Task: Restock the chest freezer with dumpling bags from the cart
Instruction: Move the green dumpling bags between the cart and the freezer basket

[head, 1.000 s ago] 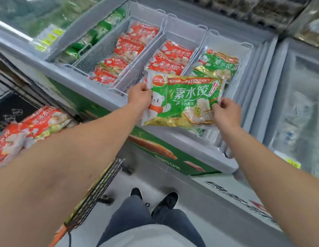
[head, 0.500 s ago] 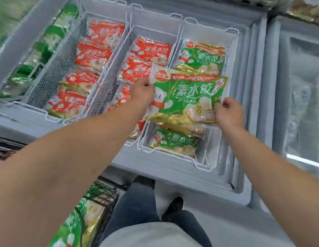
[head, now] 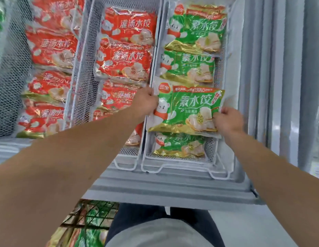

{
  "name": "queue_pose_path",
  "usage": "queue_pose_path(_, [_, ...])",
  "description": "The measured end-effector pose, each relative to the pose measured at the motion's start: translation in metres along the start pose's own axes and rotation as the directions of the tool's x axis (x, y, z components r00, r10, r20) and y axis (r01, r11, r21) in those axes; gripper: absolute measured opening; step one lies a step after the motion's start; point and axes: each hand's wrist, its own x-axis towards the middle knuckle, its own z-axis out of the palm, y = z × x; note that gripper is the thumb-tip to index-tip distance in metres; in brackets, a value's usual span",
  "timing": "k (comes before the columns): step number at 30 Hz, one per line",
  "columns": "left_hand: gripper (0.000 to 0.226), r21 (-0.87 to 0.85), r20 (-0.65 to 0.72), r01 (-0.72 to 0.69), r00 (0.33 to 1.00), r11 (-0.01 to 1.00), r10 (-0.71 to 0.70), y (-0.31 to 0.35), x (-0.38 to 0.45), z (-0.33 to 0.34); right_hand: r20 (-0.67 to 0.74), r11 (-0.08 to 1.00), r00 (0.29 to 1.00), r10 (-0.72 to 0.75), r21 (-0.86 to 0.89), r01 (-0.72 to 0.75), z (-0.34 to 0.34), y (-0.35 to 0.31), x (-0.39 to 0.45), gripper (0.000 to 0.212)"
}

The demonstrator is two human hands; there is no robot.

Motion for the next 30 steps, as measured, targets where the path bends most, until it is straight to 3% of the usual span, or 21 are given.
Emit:
queue_pose_path(3, [0.026, 0.078, 0.077, 0.025, 0.997, 0.997, -0.031, -0.017, -0.002, 0.01, 0.039, 0.995, 0.997, 0.062, -0.083, -0.059, 0.008, 0.018, -0.003, 0.019])
queue_pose_path(7, [0.013, 0.194, 0.174, 0.037, 0.982, 0.98, -0.071, -0.028, -0.003, 0.021, 0.11, 0.986, 0.987, 0.121, -0.129, -0.107, 0.018, 0.038, -0.01, 0.016])
queue_pose_path(9, [0.007, 0.355, 0.252, 0.028, 0.96, 0.934, -0.124, -0.028, -0.003, 0.024, 0.142, 0.978, 0.98, 0.142, -0.173, -0.117, 0.019, 0.042, -0.013, 0.015])
queue_pose_path(13, [0.01, 0.692, 0.343, -0.141, 0.927, 0.708, -0.151, -0.031, -0.012, 0.03, 0.283, 0.893, 0.946, 0.158, -0.45, -0.014, 0.013, 0.046, -0.024, 0.011])
queue_pose_path(15, [0.014, 0.813, 0.318, -0.258, 0.948, 0.521, -0.028, -0.031, -0.017, 0.032, 0.265, 0.829, 0.96, 0.089, -0.554, 0.076, 0.014, 0.047, -0.029, 0.028])
queue_pose_path(17, [0.008, 0.831, 0.267, -0.294, 0.956, 0.473, 0.126, -0.026, -0.019, 0.03, 0.232, 0.78, 0.969, -0.081, -0.59, 0.207, 0.019, 0.048, -0.029, 0.049])
queue_pose_path(20, [0.047, 0.78, 0.44, -0.49, 0.872, 0.391, 0.215, -0.034, -0.013, 0.038, 0.392, 0.737, 0.896, -0.21, -0.539, 0.408, 0.028, 0.052, -0.018, 0.081])
queue_pose_path(22, [0.091, 0.769, 0.561, -0.574, 0.817, 0.281, 0.131, -0.046, -0.013, 0.047, 0.489, 0.688, 0.856, -0.167, -0.564, 0.457, 0.034, 0.057, -0.009, 0.106])
queue_pose_path(24, [0.114, 0.803, 0.574, -0.575, 0.817, 0.156, 0.058, -0.059, -0.01, 0.055, 0.525, 0.629, 0.844, -0.112, -0.62, 0.469, 0.04, 0.065, -0.003, 0.125])
queue_pose_path(27, [0.125, 0.84, 0.54, -0.542, 0.84, 0.029, 0.054, -0.075, -0.006, 0.065, 0.518, 0.571, 0.85, -0.097, -0.67, 0.474, 0.047, 0.075, 0.0, 0.135])
queue_pose_path(30, [0.124, 0.847, 0.528, -0.531, 0.846, 0.022, 0.08, -0.077, -0.005, 0.066, 0.502, 0.564, 0.854, -0.134, -0.67, 0.483, 0.049, 0.078, 0.0, 0.137])
